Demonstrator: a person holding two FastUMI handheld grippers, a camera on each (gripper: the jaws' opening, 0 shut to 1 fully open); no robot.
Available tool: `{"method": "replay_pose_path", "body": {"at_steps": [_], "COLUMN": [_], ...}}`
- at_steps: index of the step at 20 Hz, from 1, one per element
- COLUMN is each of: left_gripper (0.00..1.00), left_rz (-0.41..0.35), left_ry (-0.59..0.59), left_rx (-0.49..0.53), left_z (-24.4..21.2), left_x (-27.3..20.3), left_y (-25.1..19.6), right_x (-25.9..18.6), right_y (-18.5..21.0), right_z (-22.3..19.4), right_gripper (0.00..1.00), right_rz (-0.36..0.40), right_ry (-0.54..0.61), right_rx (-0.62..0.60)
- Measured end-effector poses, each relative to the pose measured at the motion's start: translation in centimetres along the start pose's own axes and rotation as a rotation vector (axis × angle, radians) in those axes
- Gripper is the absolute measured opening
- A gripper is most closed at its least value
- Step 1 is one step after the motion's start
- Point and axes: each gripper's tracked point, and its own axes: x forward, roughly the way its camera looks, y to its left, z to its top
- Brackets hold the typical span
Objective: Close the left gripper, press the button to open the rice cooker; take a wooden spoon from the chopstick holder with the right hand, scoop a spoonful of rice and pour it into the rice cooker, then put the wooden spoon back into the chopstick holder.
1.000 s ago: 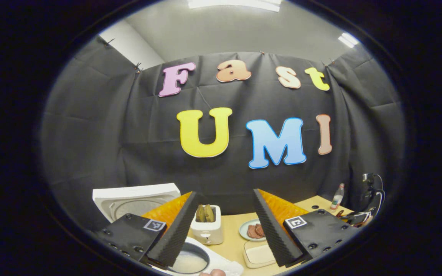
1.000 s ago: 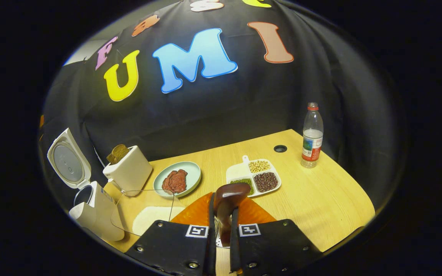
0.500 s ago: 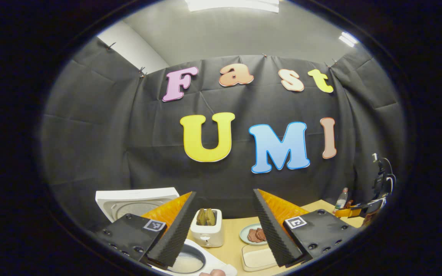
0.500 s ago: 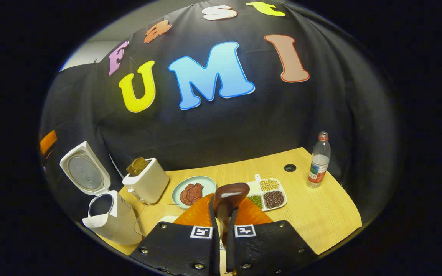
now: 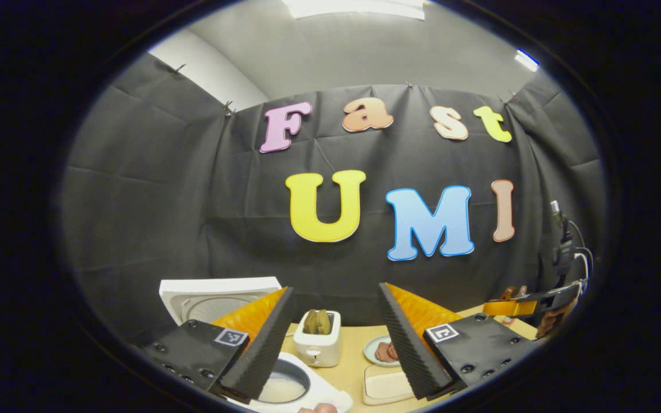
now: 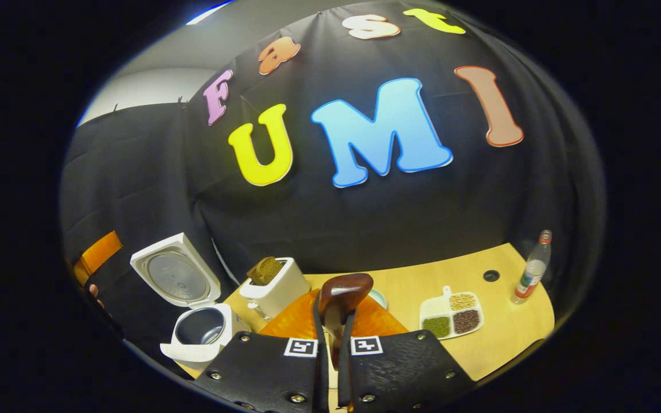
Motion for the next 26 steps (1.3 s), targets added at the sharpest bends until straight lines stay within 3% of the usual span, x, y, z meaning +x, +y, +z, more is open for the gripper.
{"method": "replay_pose_path", "body": {"at_steps": [1,2,10,13,14,17,19,21,23,24,26], "left_gripper": [0.89,0.97,1.00,1.00,0.89,0.89,1.00,1.00,0.89,0.97,0.97], "left_rz": [0.008,0.014,0.032,0.040,0.040,0.040,0.051,0.057,0.062,0.070,0.080], "left_ry": [0.000,0.002,-0.003,0.001,0.006,0.021,0.019,0.014,0.025,0.034,0.042], "left_rx": [0.004,0.002,0.041,0.061,0.059,0.047,0.053,0.053,0.055,0.055,0.042], "left_z": [0.1,0.1,0.8,0.6,0.2,-0.4,-0.3,-0.4,-1.0,-1.2,-1.6], "left_x": [-0.3,-0.5,-1.6,-2.2,-2.5,-2.9,-2.8,-2.9,-3.2,-3.2,-3.3], "left_y": [0.3,0.4,0.6,1.3,1.5,2.0,2.5,2.8,3.2,3.5,3.9], "right_x": [1.1,2.0,7.5,8.9,9.4,10.7,11.1,11.3,11.4,11.4,11.1], "right_y": [0.7,0.8,0.3,1.2,1.8,3.5,4.2,5.1,5.8,6.4,6.8], "right_z": [-0.9,-2.1,-10.4,-11.6,-11.9,-13.0,-13.9,-14.7,-14.8,-15.1,-15.3], "right_gripper": [0.07,0.07,0.07,0.07,0.07,0.07,0.07,0.07,0.07,0.07,0.07], "right_rz": [0.015,0.013,-0.041,-0.037,-0.022,0.005,0.005,0.016,0.032,0.059,0.080], "right_ry": [0.019,0.045,0.213,0.234,0.238,0.248,0.268,0.279,0.278,0.282,0.288], "right_rx": [-0.012,-0.024,-0.056,-0.037,-0.038,-0.079,-0.092,-0.078,-0.073,-0.054,0.011]}}
